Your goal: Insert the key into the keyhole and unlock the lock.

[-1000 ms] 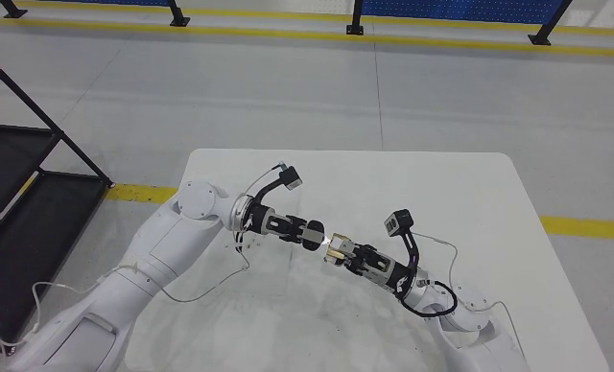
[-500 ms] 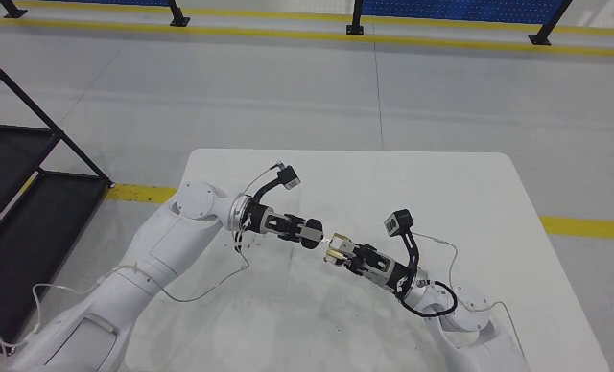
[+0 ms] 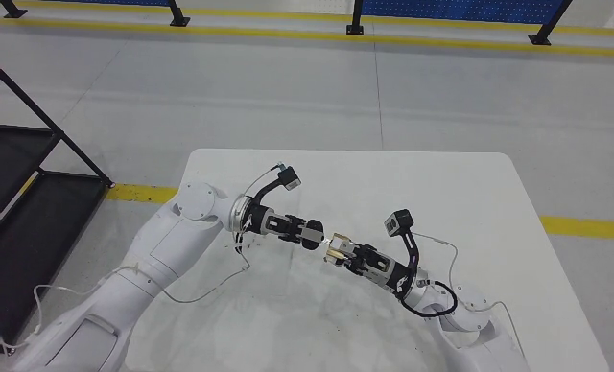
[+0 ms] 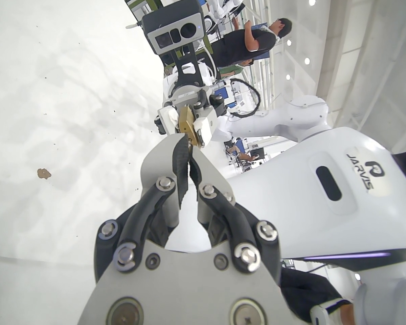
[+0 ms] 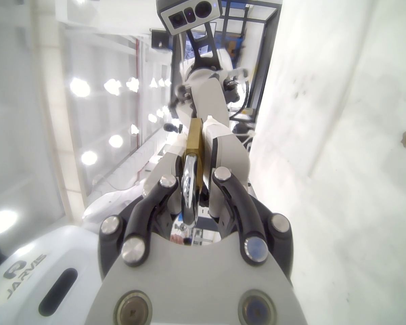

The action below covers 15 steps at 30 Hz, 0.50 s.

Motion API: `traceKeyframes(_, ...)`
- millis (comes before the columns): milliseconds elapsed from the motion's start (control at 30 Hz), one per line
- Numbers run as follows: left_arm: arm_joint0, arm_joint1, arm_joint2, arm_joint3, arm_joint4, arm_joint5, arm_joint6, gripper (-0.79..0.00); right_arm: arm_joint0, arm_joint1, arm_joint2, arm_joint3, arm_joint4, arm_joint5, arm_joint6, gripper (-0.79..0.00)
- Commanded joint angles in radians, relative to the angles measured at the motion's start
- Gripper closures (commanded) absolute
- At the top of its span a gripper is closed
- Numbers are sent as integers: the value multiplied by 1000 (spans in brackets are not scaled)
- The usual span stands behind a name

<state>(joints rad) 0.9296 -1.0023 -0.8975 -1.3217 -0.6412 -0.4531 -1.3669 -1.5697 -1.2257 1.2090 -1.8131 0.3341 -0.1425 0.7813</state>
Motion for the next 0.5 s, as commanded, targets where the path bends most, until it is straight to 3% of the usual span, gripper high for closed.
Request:
traceKeyframes(0, -1, -2, 2, 1, -1, 0, 0, 0, 0, 0, 0, 0, 0, 0, 0, 0)
traceKeyframes(467, -9, -12, 7, 7, 3, 5, -5, 0, 0, 0, 0, 0, 0, 0, 0, 0)
